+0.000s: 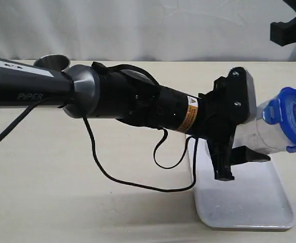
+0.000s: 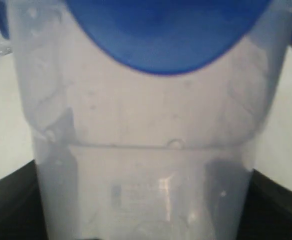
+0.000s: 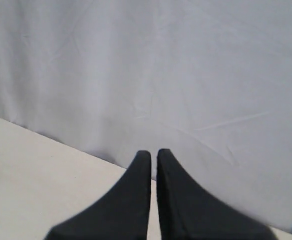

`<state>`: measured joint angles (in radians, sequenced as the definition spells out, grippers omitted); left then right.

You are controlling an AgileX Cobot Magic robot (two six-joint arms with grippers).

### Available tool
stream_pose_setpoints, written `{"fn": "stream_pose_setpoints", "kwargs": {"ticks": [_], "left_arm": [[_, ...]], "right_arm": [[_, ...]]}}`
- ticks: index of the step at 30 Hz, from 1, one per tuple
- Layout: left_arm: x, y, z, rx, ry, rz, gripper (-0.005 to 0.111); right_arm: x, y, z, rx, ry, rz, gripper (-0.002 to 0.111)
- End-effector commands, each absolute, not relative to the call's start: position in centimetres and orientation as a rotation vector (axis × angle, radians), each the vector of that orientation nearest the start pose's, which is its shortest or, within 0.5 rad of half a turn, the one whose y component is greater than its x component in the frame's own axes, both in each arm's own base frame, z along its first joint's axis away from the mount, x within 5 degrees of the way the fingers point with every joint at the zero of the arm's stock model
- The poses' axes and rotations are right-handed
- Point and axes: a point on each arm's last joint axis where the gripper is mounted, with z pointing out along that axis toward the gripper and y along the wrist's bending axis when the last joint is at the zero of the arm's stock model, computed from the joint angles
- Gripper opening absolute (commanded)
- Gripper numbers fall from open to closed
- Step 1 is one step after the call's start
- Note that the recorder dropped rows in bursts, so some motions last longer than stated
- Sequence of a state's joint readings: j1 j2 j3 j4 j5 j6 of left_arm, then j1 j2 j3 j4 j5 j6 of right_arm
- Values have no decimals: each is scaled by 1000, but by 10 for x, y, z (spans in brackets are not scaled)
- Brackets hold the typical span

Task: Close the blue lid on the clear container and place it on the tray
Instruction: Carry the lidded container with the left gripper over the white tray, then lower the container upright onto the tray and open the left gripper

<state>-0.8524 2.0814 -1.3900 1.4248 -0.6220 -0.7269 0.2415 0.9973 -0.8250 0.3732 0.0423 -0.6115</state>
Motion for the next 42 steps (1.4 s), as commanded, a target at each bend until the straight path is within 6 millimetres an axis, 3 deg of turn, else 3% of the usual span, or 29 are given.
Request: {"fn": "stream_pose_setpoints", "kwargs": {"ticks": [1,3,5,11,15,21,26,29,36,42], "left_arm": [[276,-370,185,1362,1040,-1178,0],[283,-368,175,1220,947,-1226,0],[296,-368,153,1118,1015,-1188,0],[307,-374,104,1076,1116,-1197,0],[313,-380,94,1072,1116,-1206,0],[320,-381,76,1121,1268,-1093,0],[319,-381,77,1135,1259,-1096,1],[319,-381,77,1135,1259,-1096,13],[319,-381,77,1135,1259,-1096,84],[317,-381,76,1161,1250,-1097,89]], "right_arm": [[217,21,368,-176,1706,14,4],[217,13,365,-137,1747,7,4],[218,11,363,-134,1765,5,4],[217,11,363,-136,1771,7,4],[217,11,363,-136,1771,7,4],[218,11,359,-137,1766,-6,4],[218,10,358,-136,1764,-8,4],[218,10,358,-136,1764,-8,4],[218,11,358,-137,1764,-7,4],[218,11,358,-137,1764,-7,4]]}}
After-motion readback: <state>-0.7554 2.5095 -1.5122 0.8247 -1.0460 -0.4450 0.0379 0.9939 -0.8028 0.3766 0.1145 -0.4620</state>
